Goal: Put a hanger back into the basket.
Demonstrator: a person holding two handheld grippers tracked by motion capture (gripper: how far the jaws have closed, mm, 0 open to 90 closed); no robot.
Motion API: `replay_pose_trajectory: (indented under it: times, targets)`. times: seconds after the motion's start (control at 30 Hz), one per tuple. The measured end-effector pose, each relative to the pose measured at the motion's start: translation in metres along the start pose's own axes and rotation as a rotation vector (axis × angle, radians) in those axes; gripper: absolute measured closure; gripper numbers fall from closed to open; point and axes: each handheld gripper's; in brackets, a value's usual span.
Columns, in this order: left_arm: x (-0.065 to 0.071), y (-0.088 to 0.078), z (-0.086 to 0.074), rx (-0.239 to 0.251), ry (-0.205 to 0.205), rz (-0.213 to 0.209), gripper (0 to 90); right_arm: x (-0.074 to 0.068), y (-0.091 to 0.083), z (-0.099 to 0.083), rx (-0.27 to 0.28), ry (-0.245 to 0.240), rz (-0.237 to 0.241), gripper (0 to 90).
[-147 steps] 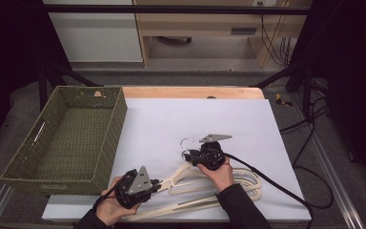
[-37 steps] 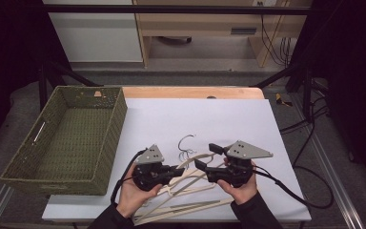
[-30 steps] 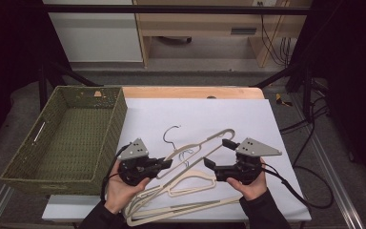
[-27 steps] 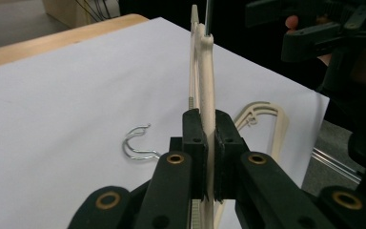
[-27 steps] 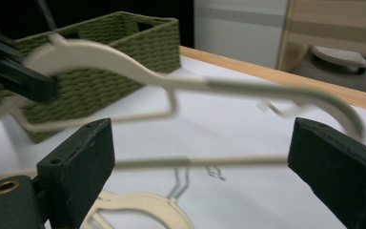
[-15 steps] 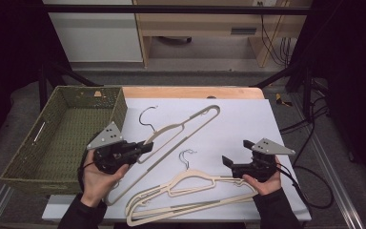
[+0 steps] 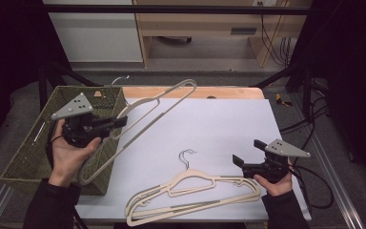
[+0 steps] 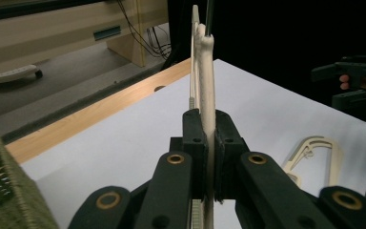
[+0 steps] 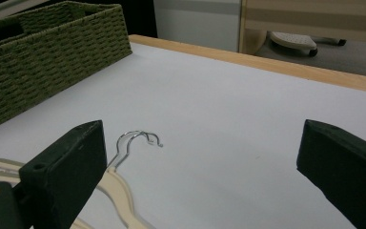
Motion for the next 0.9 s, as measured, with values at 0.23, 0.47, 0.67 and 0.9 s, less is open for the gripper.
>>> replay_pose_trajectory:
  times: [0.23,0.47,0.67,0.9]
  targets:
    - [-0.031,-0.015,-0.004,-0.009,-0.002,0.022,85.9,0.004,-0.002,0.0,0.003,0.009,-0.009,3.2]
    - [-0.064,-0.025,-0.021,-0.052,-0.031,0.05,85.9,0.005,-0.003,-0.001,0.003,0.008,-0.011,3.2]
    - [-0.089,-0.041,-0.037,-0.06,-0.052,0.088,85.9,0.007,-0.001,-0.002,-0.002,0.014,-0.019,3.2]
    - [-0.112,-0.054,-0.063,-0.112,-0.075,0.144,85.8,0.007,-0.001,-0.002,-0.005,0.012,-0.016,3.2]
Point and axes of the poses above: each handheld gripper's, and its own axes: y roughly forward along the jaws, z roughly out of its top, x roughly to its right, and after that the axes turned 12 degrees about y, right-handed
